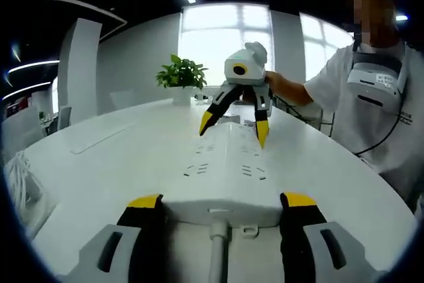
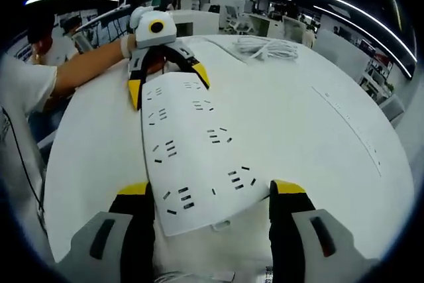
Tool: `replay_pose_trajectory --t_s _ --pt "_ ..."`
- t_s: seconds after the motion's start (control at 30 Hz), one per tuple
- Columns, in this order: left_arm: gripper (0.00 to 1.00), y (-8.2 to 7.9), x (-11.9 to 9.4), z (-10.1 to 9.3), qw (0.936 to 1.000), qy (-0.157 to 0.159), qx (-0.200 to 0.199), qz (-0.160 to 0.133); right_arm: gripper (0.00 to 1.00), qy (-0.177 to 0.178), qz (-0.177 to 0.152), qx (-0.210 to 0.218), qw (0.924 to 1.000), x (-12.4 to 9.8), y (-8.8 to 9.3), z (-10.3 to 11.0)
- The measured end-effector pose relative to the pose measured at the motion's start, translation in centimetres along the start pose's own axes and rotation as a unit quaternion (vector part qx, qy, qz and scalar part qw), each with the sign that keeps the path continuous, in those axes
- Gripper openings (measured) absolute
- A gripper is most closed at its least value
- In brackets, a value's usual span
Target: Straighten the power strip on the desk, plug the charger into it
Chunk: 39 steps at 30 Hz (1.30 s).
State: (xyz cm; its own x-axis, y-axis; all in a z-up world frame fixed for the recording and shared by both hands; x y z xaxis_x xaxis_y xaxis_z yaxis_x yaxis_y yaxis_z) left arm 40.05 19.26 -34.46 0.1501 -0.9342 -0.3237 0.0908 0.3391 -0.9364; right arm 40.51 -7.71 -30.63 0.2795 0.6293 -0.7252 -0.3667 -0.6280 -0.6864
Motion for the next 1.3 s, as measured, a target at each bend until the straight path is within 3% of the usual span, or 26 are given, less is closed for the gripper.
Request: replay_pose_trajectory --t_s 0.27,0.4,0.5,0.63,0.8,0.9,1.03,1.17,1.3 --pt "0.71 0.0 0.0 -0.1 1.0000 -0.001 0.004 -0.003 0.69 0.008 -0.010 0.007 0.9999 -0.1 0.3 0.3" --pt "0.71 0.0 0.0 -0.1 1.0000 -0.003 0.003 -0.004 0.69 0.006 -0.034 0.008 0.9994 -0.2 0.7 0.3" --pt "0.71 0.0 0.0 -0.1 1.0000 -0.004 0.003 -0.004 0.68 -0.009 -0.070 0.035 0.9969 -0.6 0.7 0.2" --pt "0.71 0.0 0.0 -0.2 0.9999 -0.010 0.000 -0.003 0.67 -0.022 -0.135 0.066 0.9884 -3.8 0.2 -0.1" --pt "0.71 0.0 0.0 0.0 0.9999 -0.011 0.000 -0.002 0.67 0.037 -0.212 0.067 0.9742 -9.2 1.6 -1.6" --pt "0.71 0.0 0.0 0.0 0.9999 -0.011 0.000 -0.002 0.67 0.076 -0.211 0.077 0.9714 -10.9 4.2 -2.5" --pt "0.71 0.0 0.0 0.0 0.9999 -0.011 0.000 -0.002 0.63 0.078 -0.198 0.089 0.9731 -10.3 6.0 -2.7" --pt "0.71 0.0 -0.1 0.1 0.9999 -0.011 0.000 -0.002 0.57 0.082 -0.193 0.065 0.9755 -8.3 6.2 -2.8" --pt "0.71 0.0 -0.1 0.0 0.9999 -0.011 0.000 -0.002 0.49 0.080 -0.197 0.071 0.9746 -6.9 6.0 -3.3"
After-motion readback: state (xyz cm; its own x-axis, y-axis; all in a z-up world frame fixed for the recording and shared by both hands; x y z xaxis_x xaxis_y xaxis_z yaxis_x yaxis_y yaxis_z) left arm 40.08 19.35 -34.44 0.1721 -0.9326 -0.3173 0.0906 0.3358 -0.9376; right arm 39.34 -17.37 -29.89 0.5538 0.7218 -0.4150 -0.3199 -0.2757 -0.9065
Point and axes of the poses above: the point that each gripper's makers call its tool centre point, and the gripper's own axes: x roughly forward along the fingers, z roughly to its left, y roughly out of its underside, the point moved 9 cm from there along -x, roughly backward along the fingers, and after that the axes turned 12 degrees about x, right-handed, at the moved point
